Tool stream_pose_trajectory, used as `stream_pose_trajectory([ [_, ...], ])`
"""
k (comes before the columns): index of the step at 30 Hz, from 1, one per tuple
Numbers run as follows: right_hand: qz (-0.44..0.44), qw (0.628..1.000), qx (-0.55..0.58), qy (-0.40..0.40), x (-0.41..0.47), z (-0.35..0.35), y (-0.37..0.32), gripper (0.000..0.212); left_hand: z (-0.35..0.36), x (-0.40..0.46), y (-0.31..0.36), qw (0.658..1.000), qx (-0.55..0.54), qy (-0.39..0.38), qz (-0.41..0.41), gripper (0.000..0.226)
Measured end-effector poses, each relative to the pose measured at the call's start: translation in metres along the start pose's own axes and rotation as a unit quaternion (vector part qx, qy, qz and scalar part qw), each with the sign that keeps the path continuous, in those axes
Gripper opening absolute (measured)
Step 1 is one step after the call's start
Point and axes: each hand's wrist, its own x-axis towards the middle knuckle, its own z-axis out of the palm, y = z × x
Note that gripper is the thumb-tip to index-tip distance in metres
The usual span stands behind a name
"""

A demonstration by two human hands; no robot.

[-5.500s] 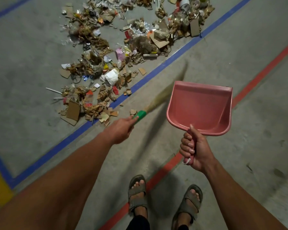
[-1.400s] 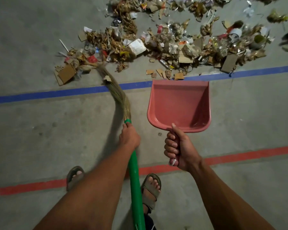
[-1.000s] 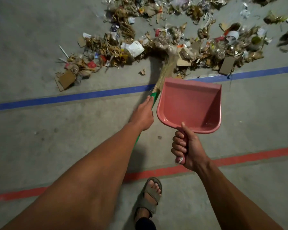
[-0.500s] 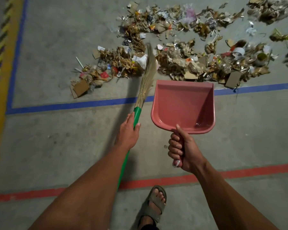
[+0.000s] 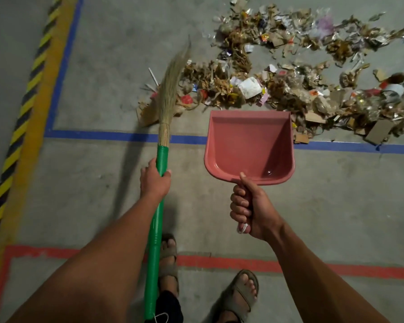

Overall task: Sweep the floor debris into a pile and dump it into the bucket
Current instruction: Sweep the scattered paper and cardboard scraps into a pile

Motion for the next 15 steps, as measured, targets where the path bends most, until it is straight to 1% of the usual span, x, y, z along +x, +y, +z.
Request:
stream_pose_trajectory([
  [4,0.011,1.0,0.0,-0.006,0.038,0.042,0.017,0.049,-0.028,0.046,-0.025,1.0,-0.002,0.016,-0.024,0.071],
  [6,0.014,1.0,0.001,-0.01,0.06,0.064,0.024,0.049,-0.037,0.072,-0.039,0.998,-0.007,0.038,-0.049,0.072],
  [8,0.017,1.0,0.002,-0.014,0.078,0.081,0.031,0.048,-0.04,0.095,-0.052,0.996,-0.006,0.044,-0.078,0.071],
  [10,0.02,1.0,0.006,-0.013,0.095,0.091,0.037,0.048,-0.038,0.116,-0.061,0.994,-0.009,0.024,-0.108,0.068],
  [12,0.021,1.0,0.006,-0.007,0.106,0.095,0.04,0.048,-0.03,0.133,-0.064,0.993,-0.012,-0.014,-0.117,0.058],
  [13,0.023,1.0,0.005,-0.002,0.111,0.094,0.042,0.048,-0.024,0.142,-0.064,0.993,-0.009,-0.035,-0.111,0.054],
  [15,0.023,1.0,0.005,0.01,0.117,0.091,0.044,0.048,-0.01,0.154,-0.057,0.995,0.006,-0.064,-0.078,0.055],
])
